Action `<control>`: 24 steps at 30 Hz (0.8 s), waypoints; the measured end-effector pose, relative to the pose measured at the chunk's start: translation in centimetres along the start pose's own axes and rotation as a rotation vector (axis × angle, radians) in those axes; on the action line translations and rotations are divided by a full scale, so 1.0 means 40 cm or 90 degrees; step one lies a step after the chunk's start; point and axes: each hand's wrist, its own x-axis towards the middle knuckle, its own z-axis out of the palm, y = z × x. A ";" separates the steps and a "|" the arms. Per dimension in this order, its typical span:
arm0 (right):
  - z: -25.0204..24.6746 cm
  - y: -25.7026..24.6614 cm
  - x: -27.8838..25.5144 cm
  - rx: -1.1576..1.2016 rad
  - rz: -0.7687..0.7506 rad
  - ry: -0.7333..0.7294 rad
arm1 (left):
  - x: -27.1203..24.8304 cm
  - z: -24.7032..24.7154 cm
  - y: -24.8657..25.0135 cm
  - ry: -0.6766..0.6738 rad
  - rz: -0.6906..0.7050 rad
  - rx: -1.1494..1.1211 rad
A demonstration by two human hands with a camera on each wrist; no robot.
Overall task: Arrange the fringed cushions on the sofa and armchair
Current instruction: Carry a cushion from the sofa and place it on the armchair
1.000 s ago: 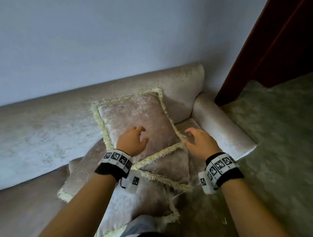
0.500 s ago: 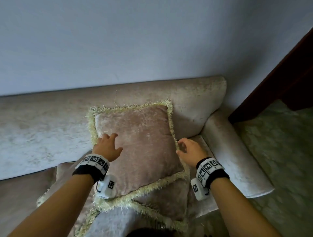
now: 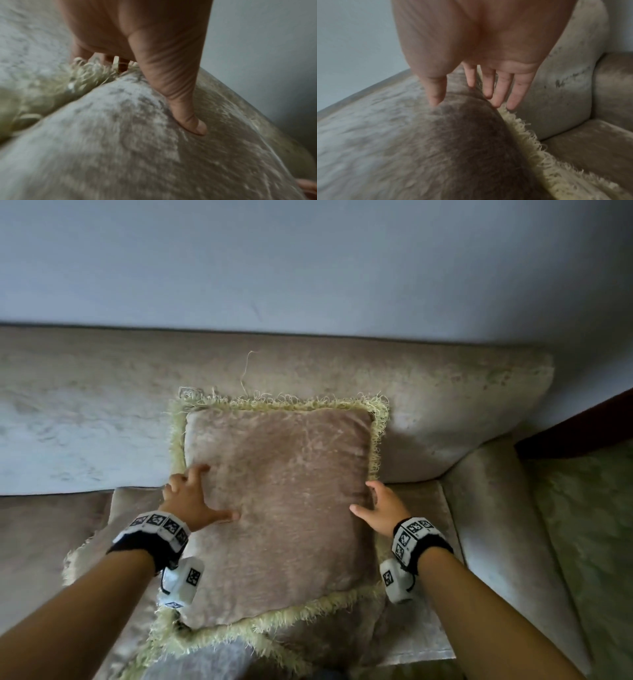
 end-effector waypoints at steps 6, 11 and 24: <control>0.066 0.045 0.162 0.154 0.040 -0.037 | 0.008 0.077 0.008 -0.079 -0.133 -0.095; 0.091 0.037 0.217 0.221 0.070 -0.093 | -0.003 0.066 0.034 -0.110 -0.166 -0.120; 0.025 -0.037 0.126 0.176 -0.150 -0.055 | -0.192 -0.007 0.014 0.023 -0.023 -0.172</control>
